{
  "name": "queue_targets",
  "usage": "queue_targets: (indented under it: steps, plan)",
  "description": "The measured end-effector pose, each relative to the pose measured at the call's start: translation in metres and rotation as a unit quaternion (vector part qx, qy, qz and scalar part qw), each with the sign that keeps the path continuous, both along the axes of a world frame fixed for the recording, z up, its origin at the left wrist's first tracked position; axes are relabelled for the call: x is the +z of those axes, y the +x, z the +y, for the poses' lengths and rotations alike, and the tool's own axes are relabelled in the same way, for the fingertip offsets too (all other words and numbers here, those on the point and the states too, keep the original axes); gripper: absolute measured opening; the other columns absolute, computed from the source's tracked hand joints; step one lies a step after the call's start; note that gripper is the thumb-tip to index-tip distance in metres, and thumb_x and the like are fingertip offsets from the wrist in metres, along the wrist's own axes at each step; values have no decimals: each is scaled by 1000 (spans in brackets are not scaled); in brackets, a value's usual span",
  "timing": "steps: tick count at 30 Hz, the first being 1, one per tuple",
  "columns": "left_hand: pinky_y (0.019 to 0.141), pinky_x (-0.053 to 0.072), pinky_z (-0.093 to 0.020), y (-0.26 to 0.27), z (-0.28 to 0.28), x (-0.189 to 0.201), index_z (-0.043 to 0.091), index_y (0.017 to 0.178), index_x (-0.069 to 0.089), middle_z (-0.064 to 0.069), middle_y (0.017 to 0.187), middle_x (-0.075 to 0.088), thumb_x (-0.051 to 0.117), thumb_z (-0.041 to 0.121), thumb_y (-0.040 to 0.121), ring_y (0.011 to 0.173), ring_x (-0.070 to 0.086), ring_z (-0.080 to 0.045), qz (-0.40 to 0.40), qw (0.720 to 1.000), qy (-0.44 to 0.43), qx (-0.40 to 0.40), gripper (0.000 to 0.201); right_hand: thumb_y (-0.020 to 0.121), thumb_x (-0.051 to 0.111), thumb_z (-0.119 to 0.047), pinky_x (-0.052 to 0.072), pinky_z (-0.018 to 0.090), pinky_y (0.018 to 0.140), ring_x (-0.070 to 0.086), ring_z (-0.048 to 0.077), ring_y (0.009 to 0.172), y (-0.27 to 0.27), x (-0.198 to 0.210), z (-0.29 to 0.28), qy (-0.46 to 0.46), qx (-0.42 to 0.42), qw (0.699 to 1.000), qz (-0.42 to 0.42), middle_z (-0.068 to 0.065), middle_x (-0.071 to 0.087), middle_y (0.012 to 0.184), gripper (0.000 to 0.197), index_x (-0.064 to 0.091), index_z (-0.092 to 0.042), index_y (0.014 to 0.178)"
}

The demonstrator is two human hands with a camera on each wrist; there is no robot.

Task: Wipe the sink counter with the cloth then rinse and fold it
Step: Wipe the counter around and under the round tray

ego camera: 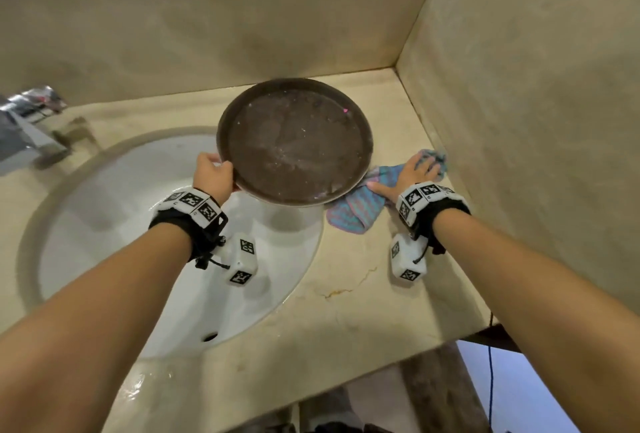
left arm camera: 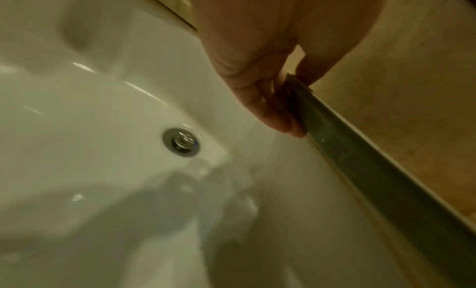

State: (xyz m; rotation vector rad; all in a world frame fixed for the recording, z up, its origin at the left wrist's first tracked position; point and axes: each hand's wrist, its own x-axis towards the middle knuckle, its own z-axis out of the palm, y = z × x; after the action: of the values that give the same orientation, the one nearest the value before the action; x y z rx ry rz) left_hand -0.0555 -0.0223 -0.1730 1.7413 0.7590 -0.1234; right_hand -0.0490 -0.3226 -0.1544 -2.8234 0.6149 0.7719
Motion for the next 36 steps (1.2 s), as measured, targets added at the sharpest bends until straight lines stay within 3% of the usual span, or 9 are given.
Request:
queue_targets:
  steps: [4,7,11,15,18,21,28,31,36]
  plan:
    - [82,54,-47,-20,35,-11,3,124,39,-31,114,57,40,14,95,89,60,-36,18,998,65,-14,31,72,62,-66,5,51,118,-6,39,145,22,-1,1,-20,57,998,21,24,-10,156,126,-12,2,148]
    - [90,49,-48,-35,52,-13,4,123,41,-31,114,58,40,19,96,103,59,-43,38,993,111,-12,31,73,61,-65,2,48,118,-8,38,145,37,-3,7,-20,103,994,17,22,-11,156,124,-13,1,148]
    - [82,43,-36,-54,66,-12,5,124,42,-26,111,59,36,18,99,98,57,-36,45,990,134,16,29,74,63,-62,3,48,119,-8,37,145,55,-4,27,9,145,989,-13,18,-10,157,119,-9,-3,149]
    - [76,37,-31,-68,76,-14,4,124,42,-13,88,56,35,17,100,98,55,-32,49,987,142,53,29,80,61,-56,2,51,116,-10,37,145,55,-5,47,31,122,991,-49,16,-9,158,108,-5,-10,151]
    - [76,34,-29,-76,83,-14,5,125,43,-11,97,51,34,17,100,89,47,-24,59,983,157,73,29,76,61,-61,-2,49,118,-10,39,145,47,-6,57,8,68,995,-79,22,-9,156,115,-7,-5,150]
    - [78,37,-31,-82,87,-17,6,124,46,-23,113,59,35,18,100,92,52,-29,59,982,157,87,29,73,61,-66,1,46,118,-6,38,145,48,-7,58,0,33,997,-74,25,-4,156,120,-4,1,149]
    - [69,38,-27,-93,89,-23,5,124,47,-18,100,55,35,17,100,78,50,-25,57,979,159,112,29,81,51,-64,7,51,117,-5,36,146,60,-14,72,17,184,981,-64,21,-6,157,108,-4,0,149]
    - [83,39,-31,-97,96,-24,4,124,48,-24,121,56,36,16,99,103,54,-33,55,977,164,123,30,82,49,-64,7,54,116,-7,34,146,71,-15,87,19,228,972,-47,18,-10,157,107,-7,-2,149]
    - [91,40,-33,-99,103,-26,5,127,48,-23,126,55,35,15,100,114,52,-35,64,975,168,132,32,87,43,-60,12,54,115,-2,30,147,90,-16,118,9,326,944,-53,13,-5,159,95,-3,-6,150]
